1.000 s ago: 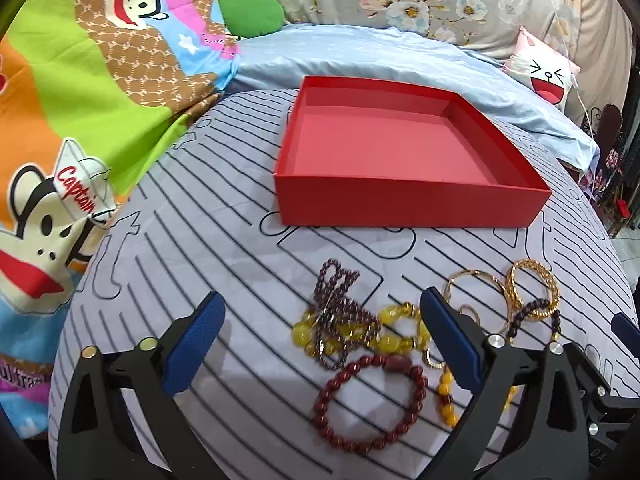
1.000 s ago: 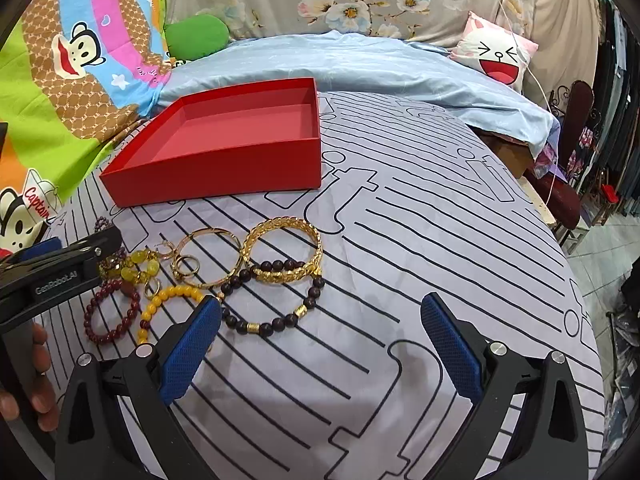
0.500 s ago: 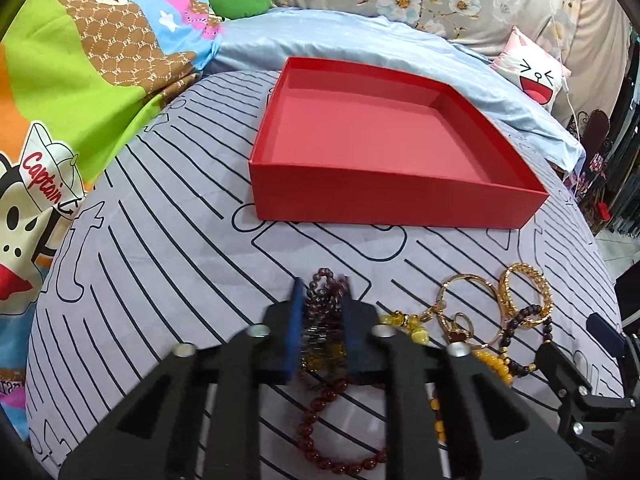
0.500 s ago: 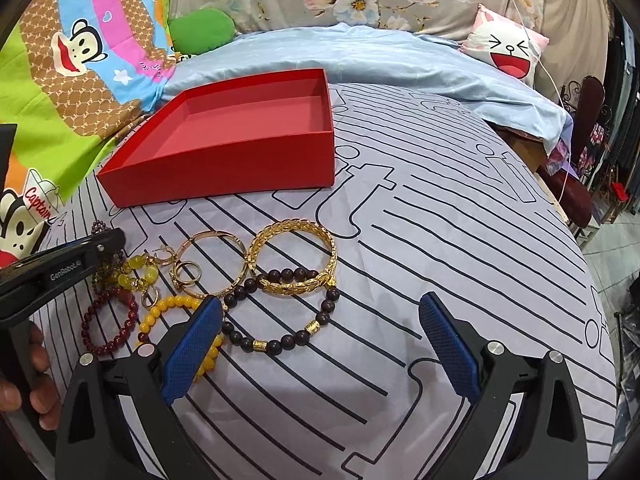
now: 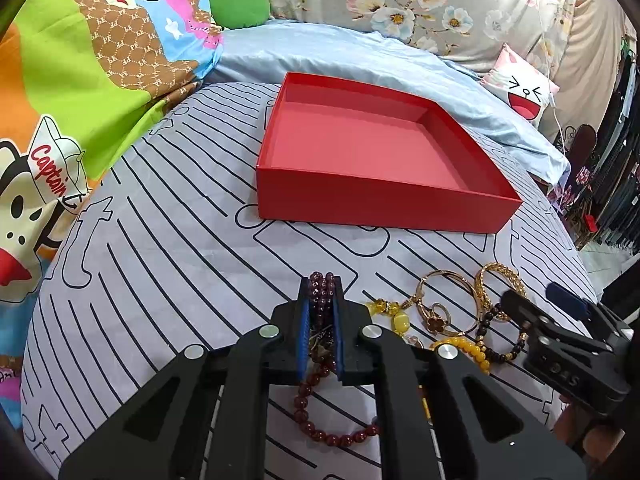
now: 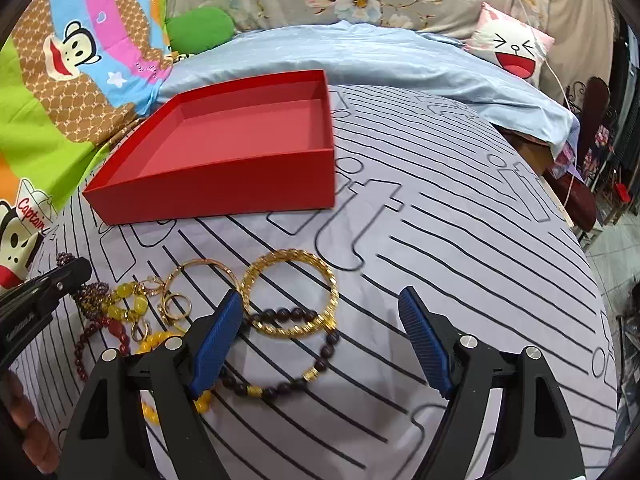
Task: Organize jewelry
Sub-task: 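Grasp the dark garnet bead strand with the left tool while the right tool grasps the gold bangle, then carry both items into the red tray and open both tools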
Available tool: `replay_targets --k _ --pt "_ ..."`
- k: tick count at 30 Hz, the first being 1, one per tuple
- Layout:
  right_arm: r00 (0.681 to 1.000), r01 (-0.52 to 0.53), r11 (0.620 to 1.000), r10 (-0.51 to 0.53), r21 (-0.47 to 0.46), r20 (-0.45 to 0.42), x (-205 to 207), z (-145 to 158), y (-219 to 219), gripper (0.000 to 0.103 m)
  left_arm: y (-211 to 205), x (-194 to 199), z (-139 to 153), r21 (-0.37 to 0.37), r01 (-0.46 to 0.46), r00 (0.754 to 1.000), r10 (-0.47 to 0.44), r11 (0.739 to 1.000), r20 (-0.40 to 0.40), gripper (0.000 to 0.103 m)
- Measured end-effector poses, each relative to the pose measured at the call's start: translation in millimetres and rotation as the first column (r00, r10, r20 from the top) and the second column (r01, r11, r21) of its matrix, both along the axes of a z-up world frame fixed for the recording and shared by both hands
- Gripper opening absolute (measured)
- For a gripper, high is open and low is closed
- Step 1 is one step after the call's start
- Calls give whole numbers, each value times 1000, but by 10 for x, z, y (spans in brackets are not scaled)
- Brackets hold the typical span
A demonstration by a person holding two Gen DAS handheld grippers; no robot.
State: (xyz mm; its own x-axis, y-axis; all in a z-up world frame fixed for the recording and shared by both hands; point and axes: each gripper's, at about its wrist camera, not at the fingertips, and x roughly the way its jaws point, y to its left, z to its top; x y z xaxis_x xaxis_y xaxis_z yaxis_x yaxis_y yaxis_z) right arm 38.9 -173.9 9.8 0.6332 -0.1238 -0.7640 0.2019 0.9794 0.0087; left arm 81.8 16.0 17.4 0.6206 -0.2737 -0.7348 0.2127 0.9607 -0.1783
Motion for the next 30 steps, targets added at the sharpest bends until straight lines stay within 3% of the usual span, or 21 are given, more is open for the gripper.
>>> replay_targets --k 10,15,22,30 --pt "999 2 1000 -1 12 -36 164 -120 20 76 -12 1 1 3 4 1000 -4 1000 3 9" --pt "999 -8 1000 8 20 -35 168 -125 26 56 -2 5 -12 0 3 1000 -3 1000 0 9" --pt "1000 -10 999 11 50 -11 114 -63 17 56 24 -38 79 -13 11 1000 -11 1000 19 9" --pt "998 -20 998 16 62 59 -68 264 -15 56 160 -118 357 -49 23 998 -21 999 59 9"
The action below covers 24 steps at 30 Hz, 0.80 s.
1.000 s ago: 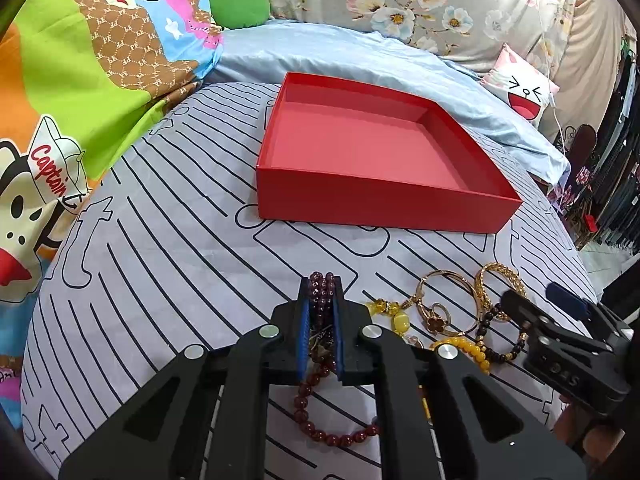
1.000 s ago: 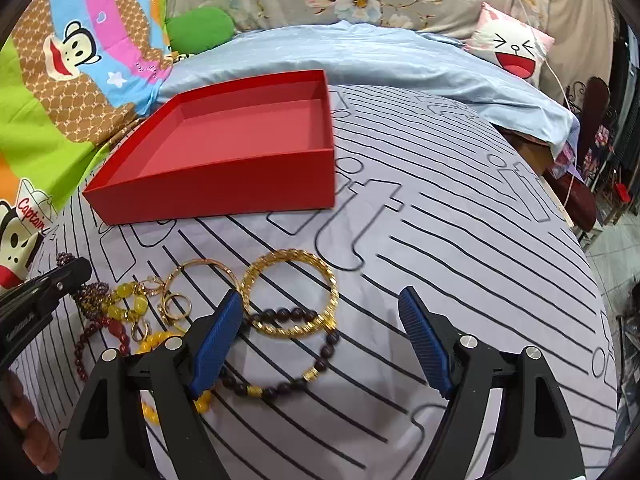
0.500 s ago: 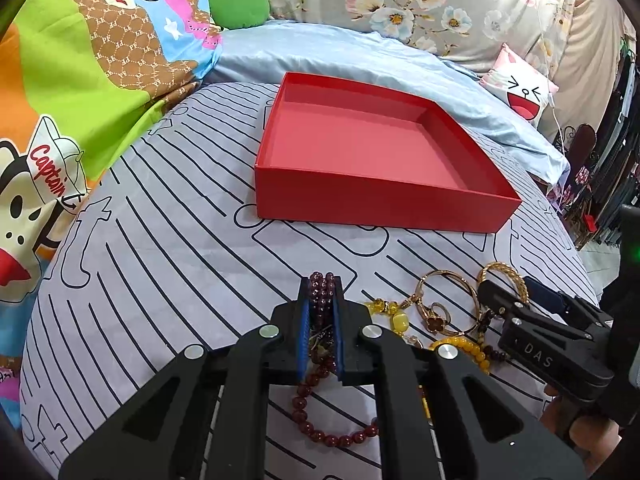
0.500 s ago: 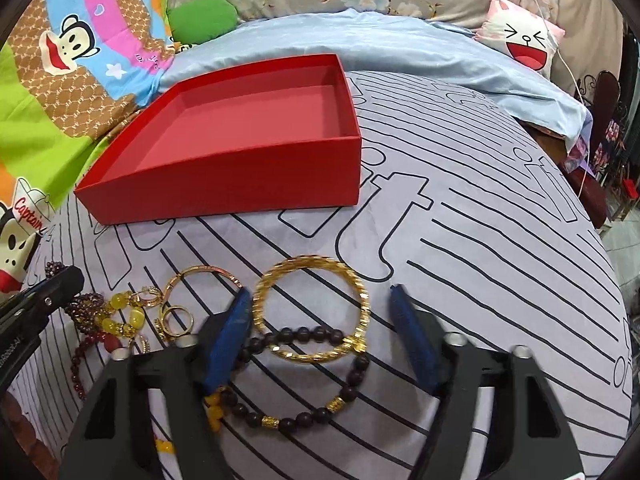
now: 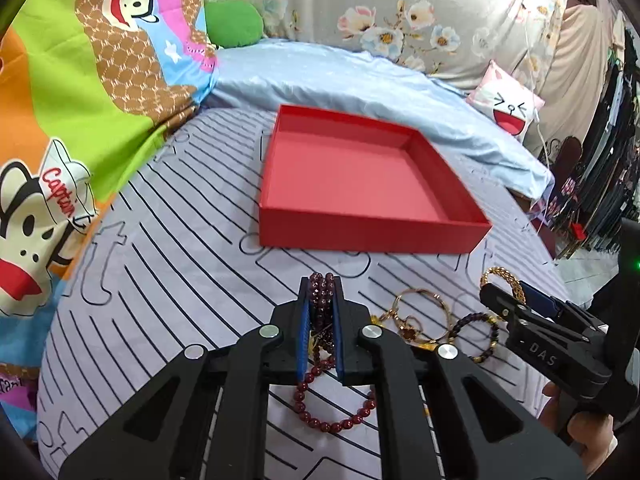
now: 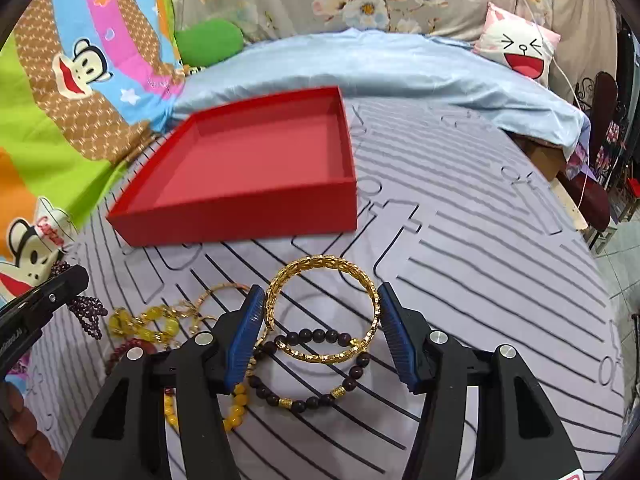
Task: Organize jewelry
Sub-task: 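Carry both items into the red tray and open both tools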
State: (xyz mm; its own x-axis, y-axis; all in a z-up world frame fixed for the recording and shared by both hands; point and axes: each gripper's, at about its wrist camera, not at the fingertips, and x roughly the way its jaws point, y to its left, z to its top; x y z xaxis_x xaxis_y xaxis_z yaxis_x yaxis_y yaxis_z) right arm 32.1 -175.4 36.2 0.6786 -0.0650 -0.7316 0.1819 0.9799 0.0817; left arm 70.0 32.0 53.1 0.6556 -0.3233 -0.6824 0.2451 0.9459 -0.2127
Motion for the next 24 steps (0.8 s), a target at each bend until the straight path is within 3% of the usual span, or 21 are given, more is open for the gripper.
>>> replay_targets --k 13,18,24 --pt "999 -41 999 41 -3 30 129 376 -144 56 37 239 499 30 33 997 -35 999 71 9" --pt "997 -76 997 75 30 24 544 507 -245 56 -69 625 595 38 58 995 -61 998 73 9" --pt "993 -120 993 120 4 16 1257 641 -242 56 -239 1243 628 40 83 994 -86 996 64 9"
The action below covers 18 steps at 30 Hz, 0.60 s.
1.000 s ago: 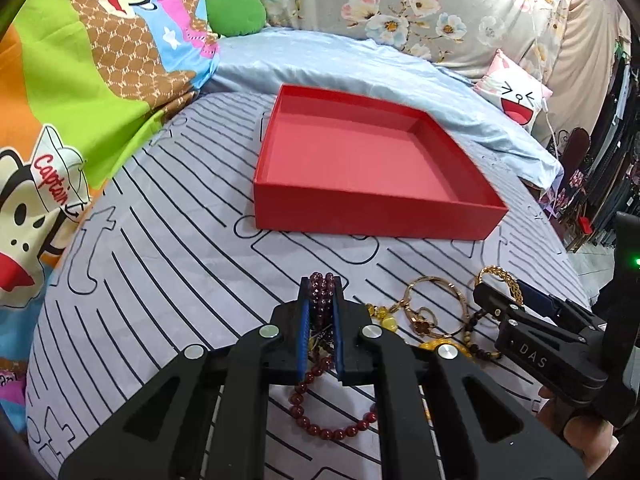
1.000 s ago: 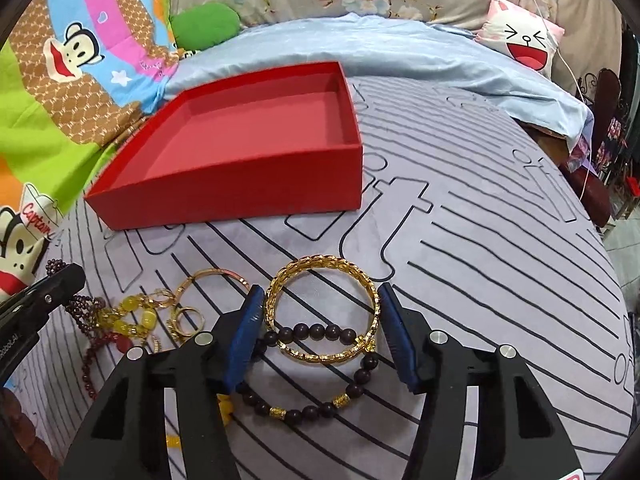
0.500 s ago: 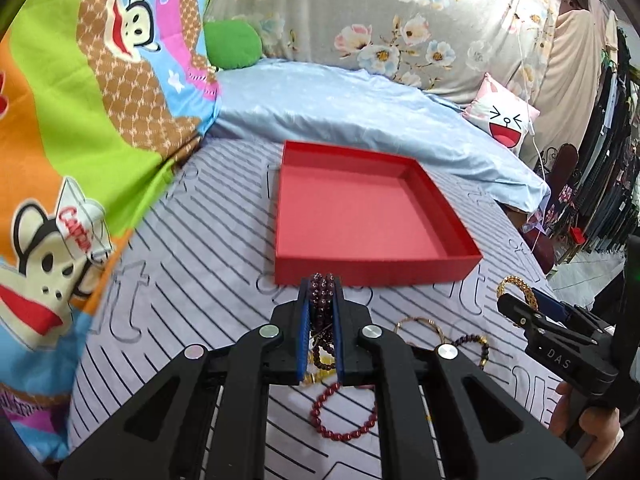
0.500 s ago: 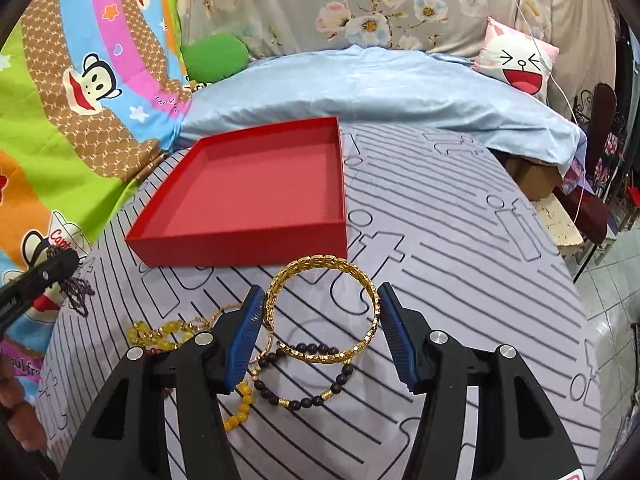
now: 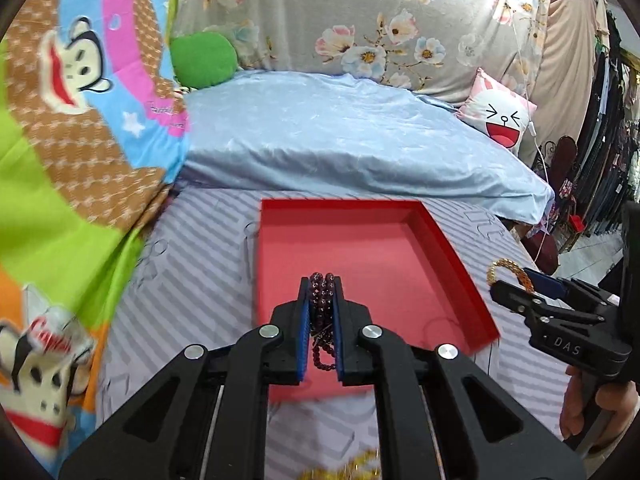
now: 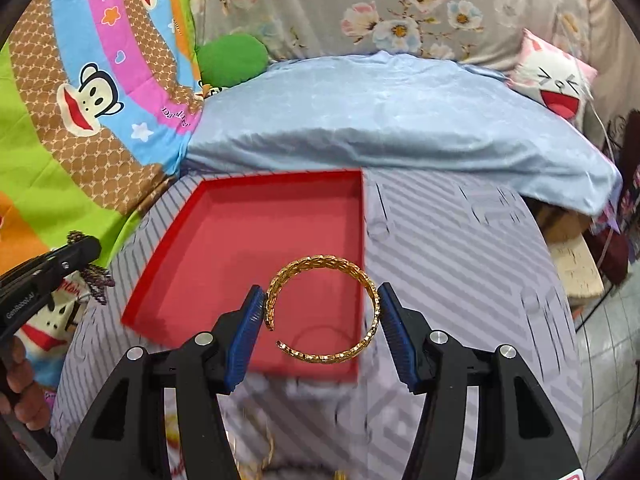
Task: Organize jewelry
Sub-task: 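Carry both items into the red tray and open both tools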
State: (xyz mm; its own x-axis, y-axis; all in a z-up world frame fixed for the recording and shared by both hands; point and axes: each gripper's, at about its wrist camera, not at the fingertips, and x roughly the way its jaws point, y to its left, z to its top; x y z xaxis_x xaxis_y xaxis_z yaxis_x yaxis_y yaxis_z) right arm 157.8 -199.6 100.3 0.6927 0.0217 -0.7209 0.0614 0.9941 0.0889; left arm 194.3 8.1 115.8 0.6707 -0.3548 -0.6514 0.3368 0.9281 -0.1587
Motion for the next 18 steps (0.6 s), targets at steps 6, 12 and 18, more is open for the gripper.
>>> replay_targets --k 6,12,18 --pt "999 -38 999 38 -5 -27 712 -60 41 56 -224 659 -92 7 15 1000 -14 1000 -24 9" --pt "994 -48 999 49 5 -98 1332 -290 44 56 -397 1230 -319 15 22 996 -21 1000 -87 9" --pt "981 -48 999 48 3 -185 1665 -605 26 56 -521 1569 -583 57 27 988 -18 998 -153 9"
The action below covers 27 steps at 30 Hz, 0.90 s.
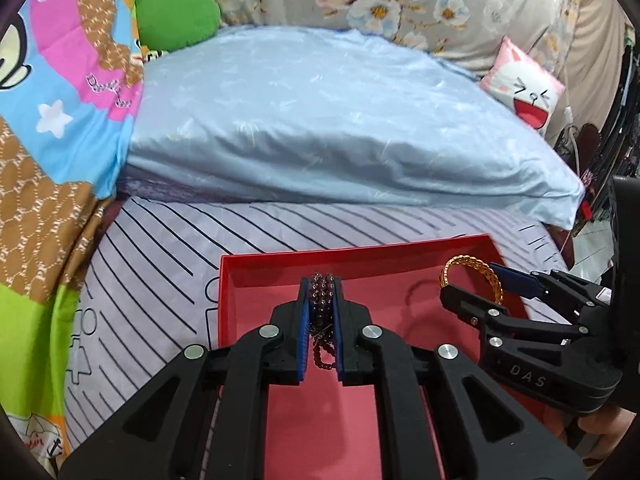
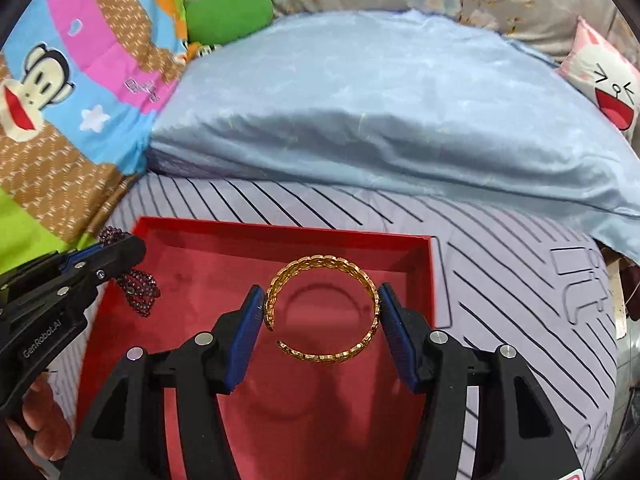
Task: Organize jewelry
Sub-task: 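Carry both items into the red tray and open both tools, then withdraw both tools from the tray back toward the bracelets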
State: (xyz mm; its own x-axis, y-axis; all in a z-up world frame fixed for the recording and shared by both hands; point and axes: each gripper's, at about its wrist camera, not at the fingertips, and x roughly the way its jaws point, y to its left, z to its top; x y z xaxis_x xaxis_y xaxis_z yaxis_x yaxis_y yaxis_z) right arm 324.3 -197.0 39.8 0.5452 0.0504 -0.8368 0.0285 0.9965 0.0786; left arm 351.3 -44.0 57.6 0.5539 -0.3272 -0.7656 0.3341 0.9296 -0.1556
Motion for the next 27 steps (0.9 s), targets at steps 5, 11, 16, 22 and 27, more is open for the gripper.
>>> replay_targets --k 5,11,16,22,27 --pt "999 7 1000 -7 -7 -49 96 -101 -33 56 -14 173 -131 12 -9 999 9 1000 -37 9" --pt "998 -9 998 4 -69 -60 106 -139 48 58 -38 214 -151 14 -21 999 21 1000 -32 13" --pt "1000 -9 996 7 -91 -18 66 -78 77 66 -26 156 -77 32 -38 999 37 999 16 38" --pt "1000 10 998 -9 -60 18 -72 62 23 66 80 68 66 4 -58 998 58 998 24 38" --pt "998 27 998 -24 -57 52 -267 252 -40 66 119 -132 274 10 -56 997 55 998 60 41"
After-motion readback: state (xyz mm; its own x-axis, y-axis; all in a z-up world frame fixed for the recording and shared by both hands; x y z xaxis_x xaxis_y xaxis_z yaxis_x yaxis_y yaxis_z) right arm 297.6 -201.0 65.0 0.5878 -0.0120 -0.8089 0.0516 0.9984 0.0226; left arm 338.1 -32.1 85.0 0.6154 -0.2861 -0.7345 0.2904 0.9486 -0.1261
